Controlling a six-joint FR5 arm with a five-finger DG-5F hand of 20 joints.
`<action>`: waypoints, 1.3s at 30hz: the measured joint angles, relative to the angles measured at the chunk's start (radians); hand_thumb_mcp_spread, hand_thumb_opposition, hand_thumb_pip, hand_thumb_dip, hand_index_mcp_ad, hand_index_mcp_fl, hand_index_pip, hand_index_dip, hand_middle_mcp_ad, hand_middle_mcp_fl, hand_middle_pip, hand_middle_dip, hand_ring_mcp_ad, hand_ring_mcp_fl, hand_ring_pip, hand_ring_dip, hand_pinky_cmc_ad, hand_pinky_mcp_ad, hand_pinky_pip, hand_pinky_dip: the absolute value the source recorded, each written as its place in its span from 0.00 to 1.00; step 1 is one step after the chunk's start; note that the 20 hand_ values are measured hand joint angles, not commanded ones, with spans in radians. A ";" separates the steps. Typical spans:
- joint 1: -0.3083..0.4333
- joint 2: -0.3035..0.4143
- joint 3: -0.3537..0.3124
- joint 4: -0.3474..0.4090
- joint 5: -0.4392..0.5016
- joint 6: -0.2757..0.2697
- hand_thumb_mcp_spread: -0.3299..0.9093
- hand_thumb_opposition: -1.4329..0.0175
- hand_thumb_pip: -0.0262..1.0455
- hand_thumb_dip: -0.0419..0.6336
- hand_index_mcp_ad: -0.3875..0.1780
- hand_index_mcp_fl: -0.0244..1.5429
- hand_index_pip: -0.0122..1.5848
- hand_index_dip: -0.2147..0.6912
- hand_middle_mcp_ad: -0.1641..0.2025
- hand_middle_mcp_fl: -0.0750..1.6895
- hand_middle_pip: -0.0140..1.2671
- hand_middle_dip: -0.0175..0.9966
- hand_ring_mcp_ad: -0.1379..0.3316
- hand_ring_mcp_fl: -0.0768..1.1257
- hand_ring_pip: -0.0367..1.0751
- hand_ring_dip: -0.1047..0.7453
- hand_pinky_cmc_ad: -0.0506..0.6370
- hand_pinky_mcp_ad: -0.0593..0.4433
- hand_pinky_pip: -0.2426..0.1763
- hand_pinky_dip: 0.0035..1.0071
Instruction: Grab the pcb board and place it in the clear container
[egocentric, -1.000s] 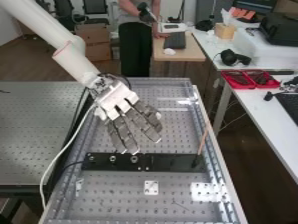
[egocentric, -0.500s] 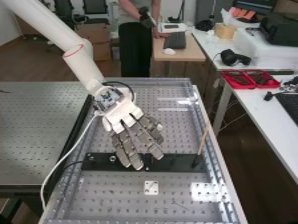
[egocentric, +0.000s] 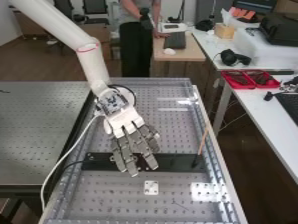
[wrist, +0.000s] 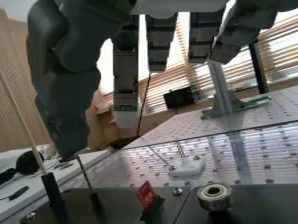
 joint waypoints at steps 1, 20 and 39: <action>0.002 -0.006 0.010 -0.027 0.006 0.014 0.74 0.46 0.31 0.34 0.53 0.20 0.76 0.46 0.52 0.08 0.11 0.17 0.67 0.09 0.11 0.18 0.43 0.39 0.43 0.18; 0.002 -0.093 0.153 -0.406 0.035 0.203 0.74 0.46 0.30 0.34 0.53 0.20 0.76 0.46 0.52 0.09 0.11 0.17 0.67 0.09 0.11 0.18 0.43 0.40 0.43 0.20; -0.015 -0.112 0.168 -0.460 -0.014 0.193 0.73 0.46 0.30 0.34 0.53 0.21 0.76 0.46 0.52 0.09 0.11 0.17 0.66 0.09 0.11 0.18 0.43 0.39 0.43 0.20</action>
